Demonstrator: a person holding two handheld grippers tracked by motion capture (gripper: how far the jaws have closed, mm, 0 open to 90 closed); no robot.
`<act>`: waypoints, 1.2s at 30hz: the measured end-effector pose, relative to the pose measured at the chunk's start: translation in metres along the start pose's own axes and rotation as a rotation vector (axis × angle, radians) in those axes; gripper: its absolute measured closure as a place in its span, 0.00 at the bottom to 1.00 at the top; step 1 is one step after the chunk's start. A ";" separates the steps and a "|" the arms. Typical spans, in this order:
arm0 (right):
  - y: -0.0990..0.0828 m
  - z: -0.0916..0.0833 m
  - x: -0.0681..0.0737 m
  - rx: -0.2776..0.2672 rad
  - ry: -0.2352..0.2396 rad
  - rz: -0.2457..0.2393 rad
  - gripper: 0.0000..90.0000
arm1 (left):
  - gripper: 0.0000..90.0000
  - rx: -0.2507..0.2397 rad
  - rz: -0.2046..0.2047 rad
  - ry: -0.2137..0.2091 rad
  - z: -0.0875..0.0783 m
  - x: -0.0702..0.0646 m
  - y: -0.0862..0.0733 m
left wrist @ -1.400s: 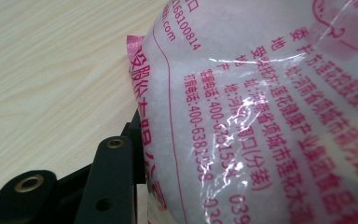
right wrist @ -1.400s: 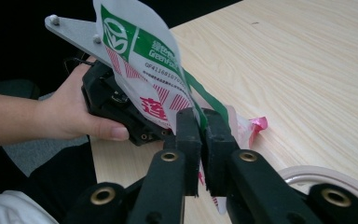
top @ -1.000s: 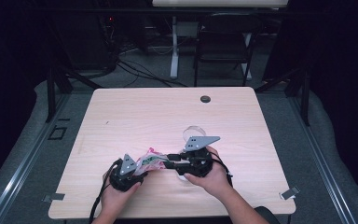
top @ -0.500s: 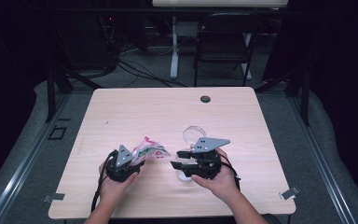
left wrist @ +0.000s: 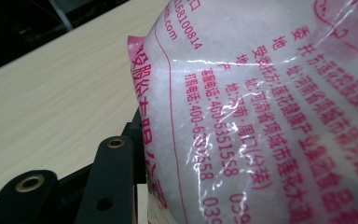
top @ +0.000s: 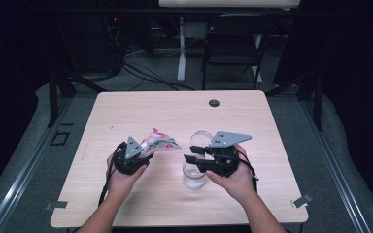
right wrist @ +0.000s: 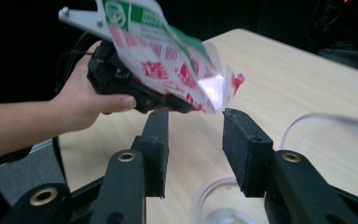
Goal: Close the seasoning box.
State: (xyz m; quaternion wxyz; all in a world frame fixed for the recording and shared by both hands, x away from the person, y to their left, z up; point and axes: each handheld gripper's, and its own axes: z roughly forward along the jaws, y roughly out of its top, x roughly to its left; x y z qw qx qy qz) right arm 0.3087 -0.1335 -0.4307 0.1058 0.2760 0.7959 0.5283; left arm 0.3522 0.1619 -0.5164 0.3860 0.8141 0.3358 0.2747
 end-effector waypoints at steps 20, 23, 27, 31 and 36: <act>0.003 -0.013 -0.026 -0.082 -0.122 0.034 0.57 | 0.65 -0.023 0.051 -0.014 0.009 -0.014 0.009; 0.003 -0.012 -0.023 -0.066 -0.105 0.034 0.65 | 0.65 -0.020 0.048 -0.019 0.007 -0.015 0.007; -0.002 -0.006 -0.019 -0.003 -0.073 0.006 0.75 | 0.65 -0.014 0.057 -0.017 0.006 -0.016 0.006; -0.003 -0.005 -0.018 -0.011 -0.081 0.003 0.77 | 0.65 -0.014 0.068 -0.012 0.007 -0.018 0.006; -0.004 -0.001 -0.018 0.008 -0.082 0.091 0.62 | 0.65 -0.014 0.074 -0.001 0.005 -0.018 0.007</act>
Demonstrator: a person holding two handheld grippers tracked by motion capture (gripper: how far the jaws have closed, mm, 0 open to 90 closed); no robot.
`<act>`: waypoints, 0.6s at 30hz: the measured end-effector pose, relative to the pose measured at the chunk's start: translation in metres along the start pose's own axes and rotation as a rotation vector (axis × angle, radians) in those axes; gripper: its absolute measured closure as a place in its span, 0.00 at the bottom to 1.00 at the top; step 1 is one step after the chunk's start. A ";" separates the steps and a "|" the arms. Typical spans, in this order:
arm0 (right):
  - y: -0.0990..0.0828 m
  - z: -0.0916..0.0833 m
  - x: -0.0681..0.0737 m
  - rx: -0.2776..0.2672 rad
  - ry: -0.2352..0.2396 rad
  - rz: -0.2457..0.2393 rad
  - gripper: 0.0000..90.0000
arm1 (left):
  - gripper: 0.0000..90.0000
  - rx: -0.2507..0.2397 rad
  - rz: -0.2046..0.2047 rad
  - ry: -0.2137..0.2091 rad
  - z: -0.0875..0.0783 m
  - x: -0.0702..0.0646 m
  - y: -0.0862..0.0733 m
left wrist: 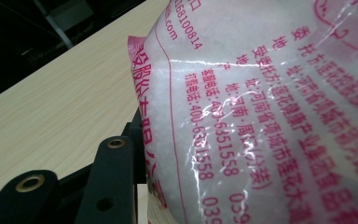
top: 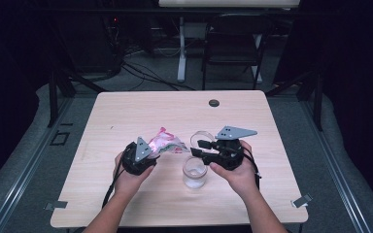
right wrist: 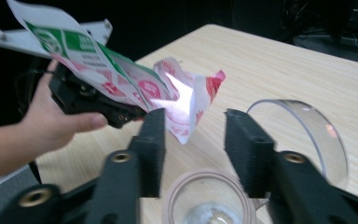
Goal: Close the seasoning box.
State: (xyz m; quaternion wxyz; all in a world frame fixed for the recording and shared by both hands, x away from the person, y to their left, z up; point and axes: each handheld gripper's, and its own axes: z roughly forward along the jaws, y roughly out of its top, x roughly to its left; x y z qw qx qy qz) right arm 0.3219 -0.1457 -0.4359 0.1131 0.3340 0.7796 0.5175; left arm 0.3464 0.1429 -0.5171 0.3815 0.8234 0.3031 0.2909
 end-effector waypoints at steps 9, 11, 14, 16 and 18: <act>-0.001 0.006 0.010 -0.030 0.002 -0.172 0.53 | 0.65 0.008 0.041 0.027 -0.002 -0.003 0.002; -0.002 0.007 0.014 -0.036 0.008 -0.200 0.55 | 0.65 0.009 0.052 0.032 -0.002 -0.005 0.002; -0.002 0.009 0.017 -0.028 0.022 -0.227 0.56 | 0.65 0.012 0.076 0.043 -0.003 -0.008 0.004; -0.003 0.009 0.019 -0.030 0.026 -0.237 0.56 | 0.65 0.019 0.092 0.050 -0.003 -0.010 0.004; -0.003 0.009 0.019 -0.032 0.030 -0.240 0.56 | 0.65 0.022 0.106 0.055 -0.003 -0.012 0.005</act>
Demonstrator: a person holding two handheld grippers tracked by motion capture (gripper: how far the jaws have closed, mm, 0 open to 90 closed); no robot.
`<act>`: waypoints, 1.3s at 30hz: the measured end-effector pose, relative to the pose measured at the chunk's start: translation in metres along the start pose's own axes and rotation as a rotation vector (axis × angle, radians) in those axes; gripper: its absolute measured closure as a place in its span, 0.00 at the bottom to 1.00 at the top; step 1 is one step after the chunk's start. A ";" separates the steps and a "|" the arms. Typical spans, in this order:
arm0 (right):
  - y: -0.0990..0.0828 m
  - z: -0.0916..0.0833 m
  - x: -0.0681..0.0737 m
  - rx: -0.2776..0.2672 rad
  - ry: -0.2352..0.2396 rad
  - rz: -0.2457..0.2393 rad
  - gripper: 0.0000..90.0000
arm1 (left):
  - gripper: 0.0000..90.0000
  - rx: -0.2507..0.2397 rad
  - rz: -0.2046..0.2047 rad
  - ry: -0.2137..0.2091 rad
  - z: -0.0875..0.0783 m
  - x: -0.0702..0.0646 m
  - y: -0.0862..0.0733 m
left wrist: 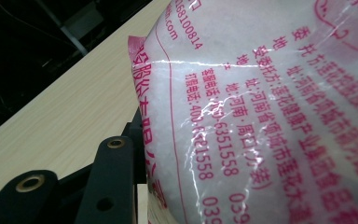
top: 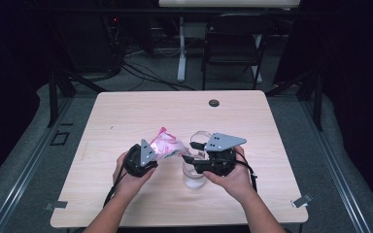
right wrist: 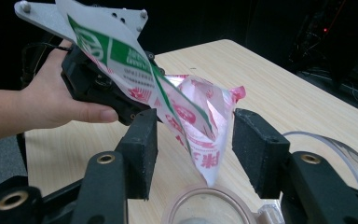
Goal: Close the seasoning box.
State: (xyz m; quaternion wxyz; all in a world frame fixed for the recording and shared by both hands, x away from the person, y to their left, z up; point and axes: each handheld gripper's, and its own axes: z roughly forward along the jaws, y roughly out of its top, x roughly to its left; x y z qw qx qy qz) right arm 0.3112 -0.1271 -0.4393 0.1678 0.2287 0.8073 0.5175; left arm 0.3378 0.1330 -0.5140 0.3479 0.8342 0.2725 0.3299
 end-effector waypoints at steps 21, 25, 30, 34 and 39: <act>0.000 0.004 0.007 0.024 0.065 -0.055 0.58 | 0.65 0.009 0.072 0.024 -0.003 -0.008 0.004; 0.000 0.007 0.010 0.034 0.074 -0.065 0.59 | 0.65 0.012 0.124 0.036 -0.002 -0.014 0.007; -0.001 0.008 0.011 0.046 0.075 -0.071 0.63 | 0.65 0.013 0.133 0.036 -0.002 -0.017 0.008; -0.002 0.008 0.011 0.043 0.082 -0.072 0.72 | 0.65 0.009 0.138 0.042 -0.003 -0.016 0.008; -0.004 0.008 0.010 0.053 0.094 -0.056 0.88 | 0.65 0.009 0.156 0.062 -0.003 -0.017 0.008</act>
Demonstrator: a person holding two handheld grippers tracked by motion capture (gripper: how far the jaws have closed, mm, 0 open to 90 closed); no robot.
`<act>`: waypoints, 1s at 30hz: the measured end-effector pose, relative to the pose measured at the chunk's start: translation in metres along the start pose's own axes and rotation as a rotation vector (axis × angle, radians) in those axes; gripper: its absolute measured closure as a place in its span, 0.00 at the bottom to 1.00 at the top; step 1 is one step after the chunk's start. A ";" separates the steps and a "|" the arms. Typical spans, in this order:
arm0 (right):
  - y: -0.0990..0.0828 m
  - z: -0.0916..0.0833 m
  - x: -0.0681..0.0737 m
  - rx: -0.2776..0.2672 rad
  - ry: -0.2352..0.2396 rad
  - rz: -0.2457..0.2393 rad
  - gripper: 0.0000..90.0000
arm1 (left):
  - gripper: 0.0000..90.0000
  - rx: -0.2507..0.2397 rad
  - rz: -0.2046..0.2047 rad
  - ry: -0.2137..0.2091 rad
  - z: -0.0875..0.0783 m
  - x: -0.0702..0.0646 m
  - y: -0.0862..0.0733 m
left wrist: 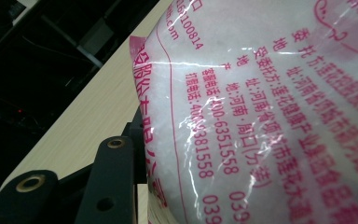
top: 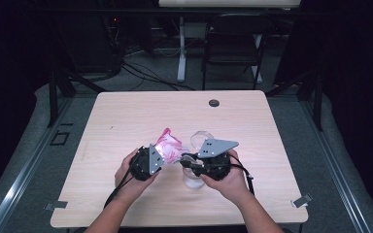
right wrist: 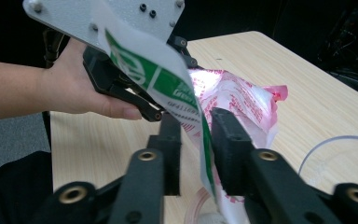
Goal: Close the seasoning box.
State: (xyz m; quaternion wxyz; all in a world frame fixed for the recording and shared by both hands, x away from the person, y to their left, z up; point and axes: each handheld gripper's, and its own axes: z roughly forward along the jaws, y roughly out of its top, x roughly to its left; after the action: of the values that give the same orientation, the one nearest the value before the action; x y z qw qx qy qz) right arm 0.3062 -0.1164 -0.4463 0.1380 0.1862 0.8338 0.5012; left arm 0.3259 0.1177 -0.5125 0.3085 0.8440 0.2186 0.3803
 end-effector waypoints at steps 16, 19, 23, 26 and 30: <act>-0.006 0.002 -0.004 0.008 0.036 0.094 0.98 | 0.65 0.010 0.087 0.091 -0.005 -0.002 0.002; -0.007 0.003 -0.005 0.009 0.040 0.106 0.98 | 0.65 0.004 0.101 0.107 -0.005 -0.003 0.002; -0.008 0.003 -0.006 0.012 0.044 0.120 0.99 | 0.65 0.002 0.124 0.129 -0.005 -0.003 0.003; -0.009 0.002 -0.007 0.012 0.047 0.134 0.99 | 0.65 0.007 0.140 0.135 -0.006 -0.005 0.004; -0.011 0.001 -0.008 0.014 0.046 0.149 0.99 | 0.65 0.001 0.158 0.141 -0.004 -0.006 0.006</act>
State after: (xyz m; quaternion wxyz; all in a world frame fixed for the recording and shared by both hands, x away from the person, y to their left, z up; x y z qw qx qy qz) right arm 0.3120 -0.1240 -0.4565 0.0797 0.2372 0.8239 0.5084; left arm 0.3196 0.1114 -0.5091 0.2612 0.8299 0.1728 0.4617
